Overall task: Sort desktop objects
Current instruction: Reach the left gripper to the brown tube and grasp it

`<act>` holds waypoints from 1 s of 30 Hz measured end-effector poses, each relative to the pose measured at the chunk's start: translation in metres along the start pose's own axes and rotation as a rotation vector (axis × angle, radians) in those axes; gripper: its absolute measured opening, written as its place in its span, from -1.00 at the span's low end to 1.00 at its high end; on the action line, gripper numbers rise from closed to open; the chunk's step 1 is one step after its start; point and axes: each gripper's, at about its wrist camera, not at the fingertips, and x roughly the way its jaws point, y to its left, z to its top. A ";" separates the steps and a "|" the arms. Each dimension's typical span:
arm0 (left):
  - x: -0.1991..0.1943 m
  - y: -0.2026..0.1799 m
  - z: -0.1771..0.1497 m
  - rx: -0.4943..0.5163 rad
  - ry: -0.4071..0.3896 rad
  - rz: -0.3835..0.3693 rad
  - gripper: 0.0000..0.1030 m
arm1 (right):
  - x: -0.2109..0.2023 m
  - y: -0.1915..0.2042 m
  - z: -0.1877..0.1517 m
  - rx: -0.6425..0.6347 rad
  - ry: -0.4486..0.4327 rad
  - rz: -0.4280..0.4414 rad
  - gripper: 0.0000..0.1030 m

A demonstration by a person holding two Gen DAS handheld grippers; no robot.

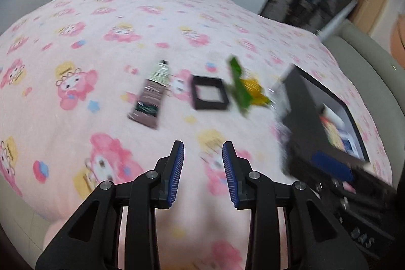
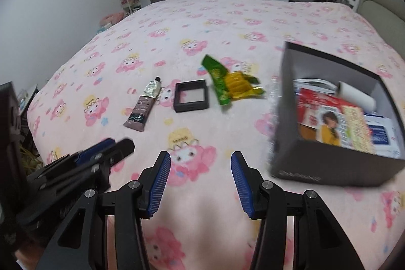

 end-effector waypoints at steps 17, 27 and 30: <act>0.102 0.089 0.036 -0.202 0.079 -0.025 -0.53 | 0.143 0.054 0.038 -0.065 0.167 0.196 -0.11; 0.096 0.083 0.017 -0.242 0.158 -0.165 -0.79 | 0.152 0.059 0.023 -0.068 0.207 0.224 -0.11; 0.089 0.066 0.006 -0.216 0.198 -0.233 -0.80 | 0.139 0.049 0.016 -0.070 0.207 0.173 -0.11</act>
